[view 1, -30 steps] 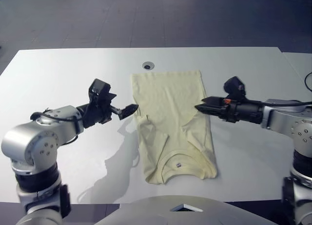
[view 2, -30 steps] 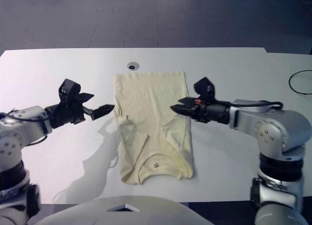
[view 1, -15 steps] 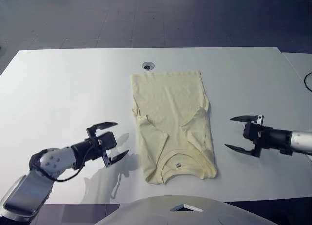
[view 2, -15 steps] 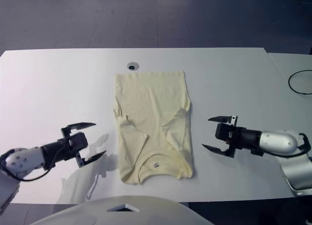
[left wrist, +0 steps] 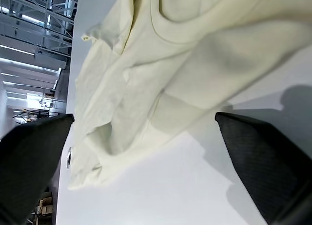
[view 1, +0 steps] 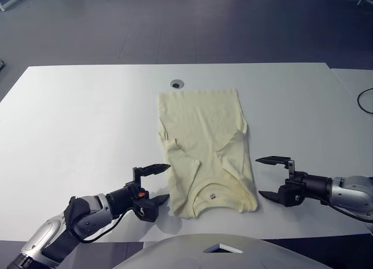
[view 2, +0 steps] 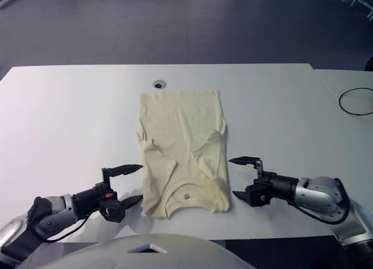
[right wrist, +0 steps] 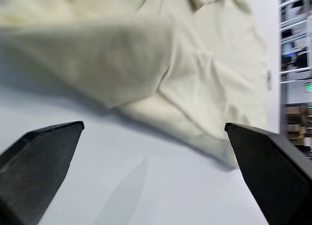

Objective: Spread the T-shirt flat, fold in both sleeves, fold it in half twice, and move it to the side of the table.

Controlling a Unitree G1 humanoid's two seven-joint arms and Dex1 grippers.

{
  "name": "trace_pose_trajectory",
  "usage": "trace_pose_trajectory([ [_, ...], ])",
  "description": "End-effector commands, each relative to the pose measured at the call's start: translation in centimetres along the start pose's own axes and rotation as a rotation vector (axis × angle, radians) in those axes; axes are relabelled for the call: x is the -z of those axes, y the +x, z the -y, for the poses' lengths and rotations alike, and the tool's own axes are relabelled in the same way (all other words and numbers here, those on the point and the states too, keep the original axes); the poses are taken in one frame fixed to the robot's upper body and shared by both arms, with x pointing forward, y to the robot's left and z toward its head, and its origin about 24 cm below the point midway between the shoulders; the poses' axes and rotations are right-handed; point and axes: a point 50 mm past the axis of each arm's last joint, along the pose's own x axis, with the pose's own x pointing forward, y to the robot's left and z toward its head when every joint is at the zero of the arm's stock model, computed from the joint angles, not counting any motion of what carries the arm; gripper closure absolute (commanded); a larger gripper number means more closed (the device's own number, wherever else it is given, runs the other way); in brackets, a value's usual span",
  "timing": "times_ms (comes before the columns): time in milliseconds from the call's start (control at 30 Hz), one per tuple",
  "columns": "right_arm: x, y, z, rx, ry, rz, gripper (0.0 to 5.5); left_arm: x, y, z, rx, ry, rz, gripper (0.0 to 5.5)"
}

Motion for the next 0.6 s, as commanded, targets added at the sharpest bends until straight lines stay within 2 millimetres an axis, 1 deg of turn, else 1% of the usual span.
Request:
trace_pose_trajectory([
  [33, 0.0, 1.8, -1.8, -0.102, 0.020, -0.011, 0.11, 0.5, 0.5, 2.9, 0.155, -0.043, -0.052, 0.10],
  [67, -0.2, 2.0, -1.8, -0.100, 0.019, -0.003, 0.11, 0.5, 0.5, 3.0, 0.164, -0.050, -0.049, 0.10],
  [133, -0.5, 2.3, -1.9, -0.105, 0.018, 0.014, 0.10, 0.3, 0.6, 3.2, 0.179, -0.057, -0.042, 0.42],
  [333, -0.8, 2.1, -2.6, -0.114, 0.029, 0.028, 0.10, -0.2, 0.8, 3.2, 0.195, -0.063, -0.022, 1.59],
  [367, -0.8, 2.0, -2.6, -0.115, 0.030, 0.027, 0.31, -0.2, 0.8, 3.3, 0.207, -0.063, -0.010, 1.81],
  [400, -0.8, 1.9, -2.7, -0.115, 0.031, 0.026, 0.38, -0.2, 0.7, 3.3, 0.213, -0.070, -0.009, 1.95],
  [467, -0.8, 1.7, -2.8, -0.121, 0.027, 0.023, 0.81, -0.1, 0.7, 3.3, 0.215, -0.076, -0.010, 2.41],
  [500, -0.8, 1.7, -2.9, -0.123, 0.026, 0.023, 0.93, -0.1, 0.6, 3.2, 0.214, -0.076, -0.012, 2.54],
  [600, -1.2, 1.4, -3.4, -0.141, 0.026, 0.034, 1.46, 0.0, 0.5, 3.1, 0.216, -0.075, -0.012, 3.11],
])
